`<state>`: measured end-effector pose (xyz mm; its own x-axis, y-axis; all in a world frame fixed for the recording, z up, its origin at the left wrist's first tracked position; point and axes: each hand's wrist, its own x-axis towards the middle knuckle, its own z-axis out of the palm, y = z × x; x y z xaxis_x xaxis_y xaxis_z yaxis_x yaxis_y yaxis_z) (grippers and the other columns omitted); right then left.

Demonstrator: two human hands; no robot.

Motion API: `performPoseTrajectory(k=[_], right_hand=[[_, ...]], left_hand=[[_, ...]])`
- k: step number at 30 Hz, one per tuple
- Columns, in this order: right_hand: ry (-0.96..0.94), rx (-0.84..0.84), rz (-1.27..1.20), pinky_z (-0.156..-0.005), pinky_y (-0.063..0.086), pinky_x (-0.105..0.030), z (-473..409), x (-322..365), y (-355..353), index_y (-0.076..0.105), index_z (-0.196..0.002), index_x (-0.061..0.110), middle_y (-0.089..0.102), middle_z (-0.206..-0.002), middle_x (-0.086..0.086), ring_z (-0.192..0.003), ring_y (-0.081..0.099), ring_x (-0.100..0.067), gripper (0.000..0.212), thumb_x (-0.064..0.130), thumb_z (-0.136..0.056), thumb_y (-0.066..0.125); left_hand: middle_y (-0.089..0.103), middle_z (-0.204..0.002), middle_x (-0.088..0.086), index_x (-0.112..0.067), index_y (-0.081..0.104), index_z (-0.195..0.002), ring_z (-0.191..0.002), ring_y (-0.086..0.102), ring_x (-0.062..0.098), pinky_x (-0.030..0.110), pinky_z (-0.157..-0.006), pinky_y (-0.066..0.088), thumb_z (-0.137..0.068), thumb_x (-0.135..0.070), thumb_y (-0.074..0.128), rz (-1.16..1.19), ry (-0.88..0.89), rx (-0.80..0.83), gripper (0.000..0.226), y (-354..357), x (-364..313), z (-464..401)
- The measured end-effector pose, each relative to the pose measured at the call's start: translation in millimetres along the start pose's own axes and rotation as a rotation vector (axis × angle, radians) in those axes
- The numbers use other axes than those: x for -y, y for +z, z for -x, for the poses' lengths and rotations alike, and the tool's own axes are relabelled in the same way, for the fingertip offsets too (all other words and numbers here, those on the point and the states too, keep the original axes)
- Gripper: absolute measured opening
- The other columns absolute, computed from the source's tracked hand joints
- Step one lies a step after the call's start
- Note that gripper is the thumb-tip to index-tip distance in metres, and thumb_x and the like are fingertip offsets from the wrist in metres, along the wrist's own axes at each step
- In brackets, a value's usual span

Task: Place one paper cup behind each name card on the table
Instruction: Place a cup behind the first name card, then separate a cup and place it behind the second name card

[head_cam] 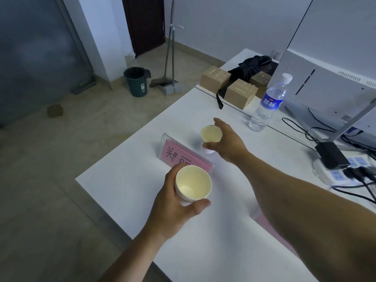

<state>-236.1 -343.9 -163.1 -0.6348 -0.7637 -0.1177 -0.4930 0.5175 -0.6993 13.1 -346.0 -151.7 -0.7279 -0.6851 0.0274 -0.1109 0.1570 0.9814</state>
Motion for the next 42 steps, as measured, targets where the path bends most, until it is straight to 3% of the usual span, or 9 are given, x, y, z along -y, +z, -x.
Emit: performPoseTrajectory(k=[9,14,17,21,23,26,32,36,42], right_hand=[[0.037,0.025,-0.011,-0.101,0.036,-0.036,-20.8,-13.8,7.4,0.022,-0.148,0.034,0.036,-0.151,0.005,-0.131,0.041,-0.027,0.097,0.043,-0.07,0.078],[0.032,0.014,-0.015,-0.107,0.032,-0.043,-7.8,5.1,-10.2,0.017,-0.149,0.034,0.02,-0.159,0.004,-0.139,0.031,-0.026,0.104,0.056,-0.065,0.076],[-0.073,-0.005,-0.068,-0.111,0.031,-0.047,27.5,40.3,-42.6,0.026,-0.145,0.034,0.026,-0.156,0.005,-0.139,0.031,-0.022,0.091,0.06,-0.07,0.069],[-0.199,0.16,0.123,-0.105,0.037,-0.037,104.2,70.6,-81.6,0.035,-0.139,0.041,0.038,-0.147,0.015,-0.129,0.04,-0.011,0.081,0.063,-0.068,0.068],[-0.212,0.21,0.296,-0.102,0.037,-0.031,136.3,71.0,-87.2,0.032,-0.139,0.044,0.035,-0.147,0.02,-0.128,0.039,-0.008,0.084,0.067,-0.066,0.066],[-0.239,0.219,0.345,-0.095,0.041,-0.031,161.0,64.2,-87.1,0.036,-0.135,0.044,0.041,-0.142,0.019,-0.121,0.044,-0.01,0.082,0.067,-0.064,0.068],[-0.216,0.143,0.339,-0.093,0.043,-0.032,180.8,46.0,-101.2,0.036,-0.136,0.042,0.048,-0.138,0.018,-0.119,0.049,-0.011,0.074,0.058,-0.07,0.066],[-0.176,0.1,0.253,-0.095,0.038,-0.025,190.8,37.2,-112.9,0.03,-0.141,0.043,0.044,-0.141,0.022,-0.122,0.043,-0.004,0.082,0.061,-0.07,0.067],[-0.128,0.031,0.07,-0.096,0.042,-0.029,206.2,30.8,-140.3,0.033,-0.137,0.044,0.051,-0.129,0.023,-0.113,0.05,-0.003,0.086,0.055,-0.062,0.074]], left_hand=[[0.046,-0.117,-0.042,-0.064,0.034,-0.115,-0.115,0.048,-0.005,0.019,-0.083,0.052,-0.05,-0.055,0.081,0.004,0.01,-0.002,0.081,1.9,5.2,-8.8],[0.046,-0.116,-0.044,-0.055,0.037,-0.116,-0.113,0.049,-0.008,0.013,-0.079,0.049,-0.054,-0.044,0.085,0.009,0.022,0.011,0.079,9.7,1.8,-16.8],[0.05,-0.117,-0.038,-0.055,0.038,-0.116,-0.111,0.051,-0.005,0.024,-0.085,0.053,-0.054,-0.046,0.085,0.011,0.009,0.027,0.078,13.3,-4.5,-21.5],[0.055,-0.121,-0.021,-0.048,0.04,-0.119,-0.112,0.055,0.004,0.038,-0.088,0.055,-0.053,-0.048,0.083,0.026,-0.008,0.043,0.079,22.2,-17.4,-25.2],[0.055,-0.118,-0.027,-0.055,0.038,-0.116,-0.109,0.056,0.001,0.032,-0.086,0.054,-0.052,-0.046,0.083,0.0,0.0,0.052,0.079,31.3,-24.2,-23.7],[0.052,-0.115,-0.04,-0.056,0.034,-0.12,-0.108,0.053,-0.007,0.026,-0.084,0.052,-0.051,-0.034,0.084,-0.069,0.029,0.085,0.089,45.3,-29.8,-18.5],[0.056,-0.113,-0.033,-0.061,0.035,-0.114,-0.107,0.055,-0.007,0.019,-0.082,0.051,-0.049,-0.03,0.084,-0.045,0.056,0.103,0.087,77.8,-44.7,-7.6],[0.059,-0.118,-0.024,-0.059,0.036,-0.116,-0.11,0.058,0.004,0.035,-0.086,0.053,-0.048,-0.038,0.08,-0.013,0.068,0.088,0.083,92.2,-50.4,-5.2],[0.053,-0.112,-0.043,-0.053,0.038,-0.116,-0.106,0.056,-0.008,0.017,-0.082,0.05,-0.052,-0.042,0.077,-0.021,0.099,0.099,0.075,115.1,-66.4,-1.2]])
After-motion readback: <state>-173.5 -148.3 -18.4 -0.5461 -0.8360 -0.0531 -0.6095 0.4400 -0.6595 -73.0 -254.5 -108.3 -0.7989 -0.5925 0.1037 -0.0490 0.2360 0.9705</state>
